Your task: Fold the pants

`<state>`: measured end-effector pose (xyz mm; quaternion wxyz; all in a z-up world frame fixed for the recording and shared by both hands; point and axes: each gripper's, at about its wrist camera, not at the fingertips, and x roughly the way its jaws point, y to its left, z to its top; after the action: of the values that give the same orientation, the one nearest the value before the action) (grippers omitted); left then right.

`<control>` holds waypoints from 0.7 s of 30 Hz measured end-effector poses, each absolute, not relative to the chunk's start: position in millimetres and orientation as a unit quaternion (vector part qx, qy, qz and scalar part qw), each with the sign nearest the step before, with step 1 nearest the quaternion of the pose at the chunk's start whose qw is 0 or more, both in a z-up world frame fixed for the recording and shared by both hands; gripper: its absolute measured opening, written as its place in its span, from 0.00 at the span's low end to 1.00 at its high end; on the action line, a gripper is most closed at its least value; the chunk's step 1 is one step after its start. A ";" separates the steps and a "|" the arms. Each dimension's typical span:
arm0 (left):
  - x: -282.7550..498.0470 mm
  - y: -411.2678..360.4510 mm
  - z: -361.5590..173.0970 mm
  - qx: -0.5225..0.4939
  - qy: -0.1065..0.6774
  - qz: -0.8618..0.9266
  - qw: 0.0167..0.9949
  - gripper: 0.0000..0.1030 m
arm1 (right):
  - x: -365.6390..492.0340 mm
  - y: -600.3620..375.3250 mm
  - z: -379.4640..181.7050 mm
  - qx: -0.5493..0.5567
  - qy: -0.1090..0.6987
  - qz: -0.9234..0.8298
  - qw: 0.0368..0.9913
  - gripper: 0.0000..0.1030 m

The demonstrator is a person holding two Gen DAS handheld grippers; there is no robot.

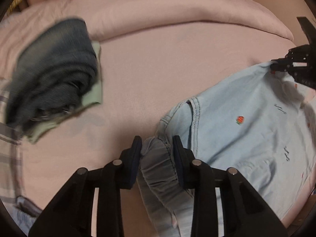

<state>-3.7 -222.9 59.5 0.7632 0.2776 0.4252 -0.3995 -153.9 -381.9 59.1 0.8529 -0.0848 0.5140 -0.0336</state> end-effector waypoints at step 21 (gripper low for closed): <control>-151.4 -55.0 65.8 0.258 0.288 -0.382 0.839 0.34 | -345.9 -232.5 97.8 -0.203 0.441 -0.022 0.874 0.06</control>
<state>-151.4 -55.0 65.8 0.8391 0.2578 0.2883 -0.3824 -345.9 -232.5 97.8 0.8742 -0.2032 0.4405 -0.0224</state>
